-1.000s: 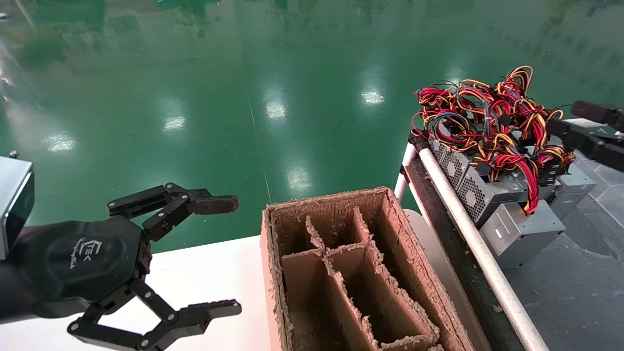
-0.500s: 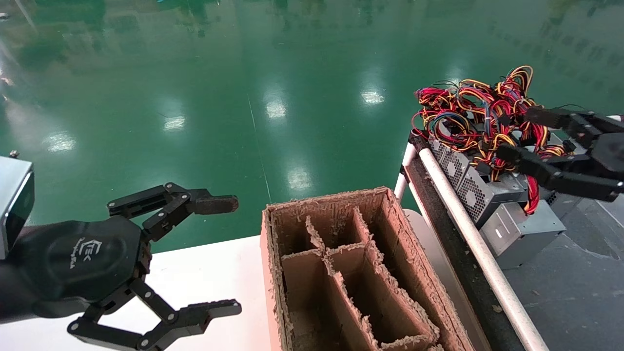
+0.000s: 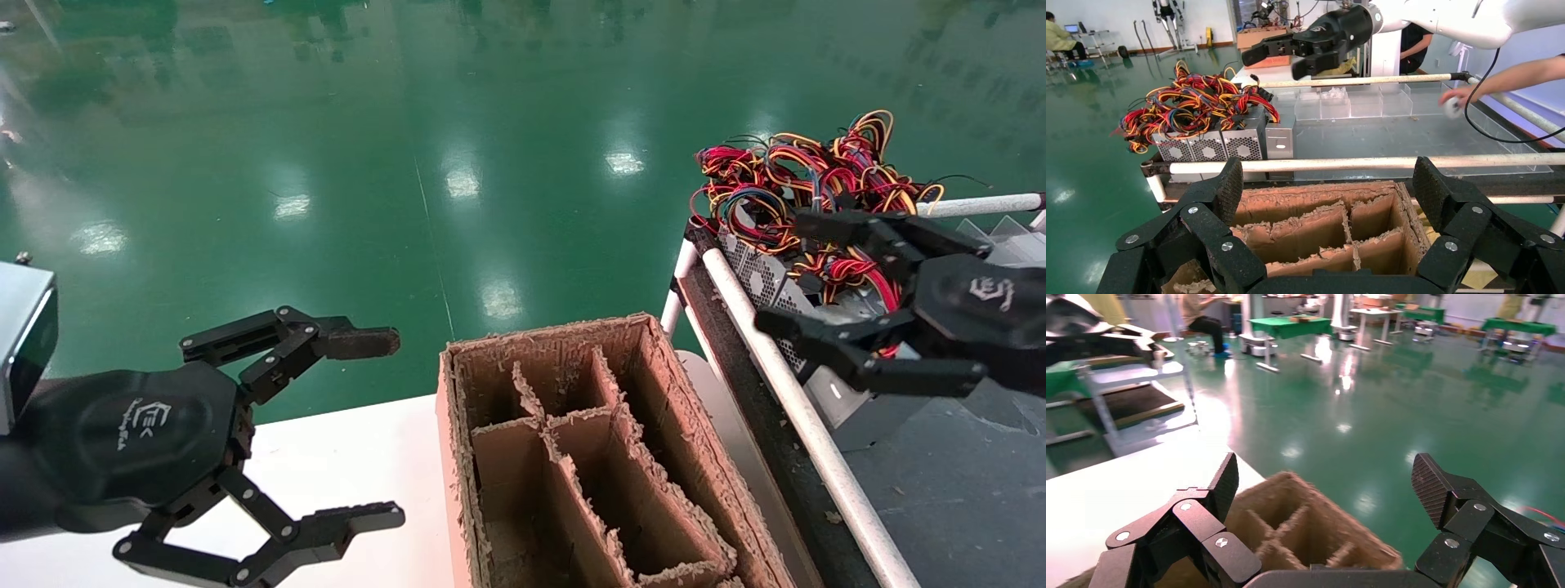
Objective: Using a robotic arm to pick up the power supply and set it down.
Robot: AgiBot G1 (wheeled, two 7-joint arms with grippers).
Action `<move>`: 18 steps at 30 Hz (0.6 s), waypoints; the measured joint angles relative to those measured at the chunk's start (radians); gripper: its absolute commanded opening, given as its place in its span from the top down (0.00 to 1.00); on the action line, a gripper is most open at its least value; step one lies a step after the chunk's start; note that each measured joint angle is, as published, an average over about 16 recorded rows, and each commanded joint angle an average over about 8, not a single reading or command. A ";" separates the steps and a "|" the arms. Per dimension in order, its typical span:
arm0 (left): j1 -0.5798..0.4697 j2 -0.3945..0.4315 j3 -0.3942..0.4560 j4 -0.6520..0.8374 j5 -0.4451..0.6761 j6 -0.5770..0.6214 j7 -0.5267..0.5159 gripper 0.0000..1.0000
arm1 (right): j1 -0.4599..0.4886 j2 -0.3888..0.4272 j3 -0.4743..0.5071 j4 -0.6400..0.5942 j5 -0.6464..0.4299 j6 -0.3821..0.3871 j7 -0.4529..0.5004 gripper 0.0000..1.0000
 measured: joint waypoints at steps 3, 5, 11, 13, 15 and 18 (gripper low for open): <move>0.000 0.000 0.000 0.000 0.000 0.000 0.000 0.00 | -0.017 -0.003 0.002 0.047 0.006 -0.003 0.011 0.00; 0.000 0.000 0.000 0.000 0.000 0.000 0.000 0.00 | -0.028 -0.005 0.004 0.079 0.011 -0.004 0.019 0.00; 0.000 0.000 0.000 0.000 0.000 0.000 0.000 0.00 | -0.062 -0.012 0.009 0.173 0.023 -0.010 0.041 0.00; 0.000 0.000 0.000 0.000 0.000 0.000 0.000 0.00 | -0.074 -0.014 0.011 0.204 0.028 -0.011 0.049 0.00; 0.000 0.000 0.000 0.000 0.000 0.000 0.000 0.00 | -0.085 -0.016 0.012 0.235 0.032 -0.013 0.056 0.00; 0.000 0.000 0.000 0.000 0.000 0.000 0.000 0.00 | -0.101 -0.019 0.014 0.280 0.038 -0.015 0.067 0.00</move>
